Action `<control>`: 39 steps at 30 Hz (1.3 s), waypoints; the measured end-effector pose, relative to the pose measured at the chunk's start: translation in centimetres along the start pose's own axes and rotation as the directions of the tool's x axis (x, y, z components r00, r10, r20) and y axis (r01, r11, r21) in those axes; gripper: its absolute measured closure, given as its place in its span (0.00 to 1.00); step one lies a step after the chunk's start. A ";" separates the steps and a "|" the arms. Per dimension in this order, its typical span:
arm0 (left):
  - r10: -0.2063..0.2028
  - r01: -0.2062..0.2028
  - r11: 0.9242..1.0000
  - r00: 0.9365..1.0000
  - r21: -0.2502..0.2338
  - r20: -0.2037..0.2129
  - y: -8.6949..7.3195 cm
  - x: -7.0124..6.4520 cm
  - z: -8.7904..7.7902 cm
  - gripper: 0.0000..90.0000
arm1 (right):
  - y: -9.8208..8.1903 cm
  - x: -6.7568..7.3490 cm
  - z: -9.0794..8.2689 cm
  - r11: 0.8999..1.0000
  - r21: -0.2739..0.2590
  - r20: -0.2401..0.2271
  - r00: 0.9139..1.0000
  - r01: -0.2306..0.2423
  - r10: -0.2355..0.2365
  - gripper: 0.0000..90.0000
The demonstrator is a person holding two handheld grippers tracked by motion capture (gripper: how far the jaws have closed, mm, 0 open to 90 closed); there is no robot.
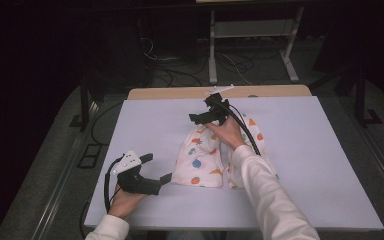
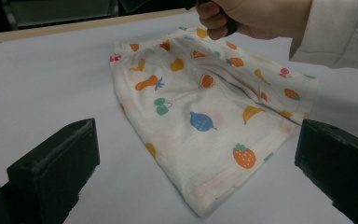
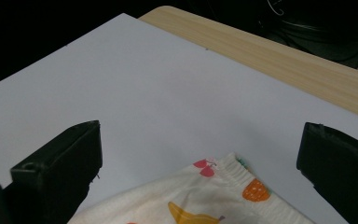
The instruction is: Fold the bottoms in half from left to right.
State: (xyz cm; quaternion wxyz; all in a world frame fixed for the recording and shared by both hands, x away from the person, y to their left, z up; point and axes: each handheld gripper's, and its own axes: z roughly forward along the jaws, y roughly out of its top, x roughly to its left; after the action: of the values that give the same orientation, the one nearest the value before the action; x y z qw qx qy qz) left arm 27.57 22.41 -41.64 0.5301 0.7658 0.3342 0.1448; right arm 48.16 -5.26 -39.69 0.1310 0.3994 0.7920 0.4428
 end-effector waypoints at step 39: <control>0.005 -0.005 1.000 1.000 0.002 0.003 0.0 0.2 0.0 0.00 | -0.9 -1.5 4.5 0.986 0.091 0.130 0.983 -0.143 0.131 0.50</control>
State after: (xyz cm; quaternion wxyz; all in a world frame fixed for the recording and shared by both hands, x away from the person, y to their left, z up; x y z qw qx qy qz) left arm 27.73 22.57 -41.66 0.5296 0.7672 0.3317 0.1448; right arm 51.20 -3.99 -43.19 0.1290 0.4858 0.7740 0.3852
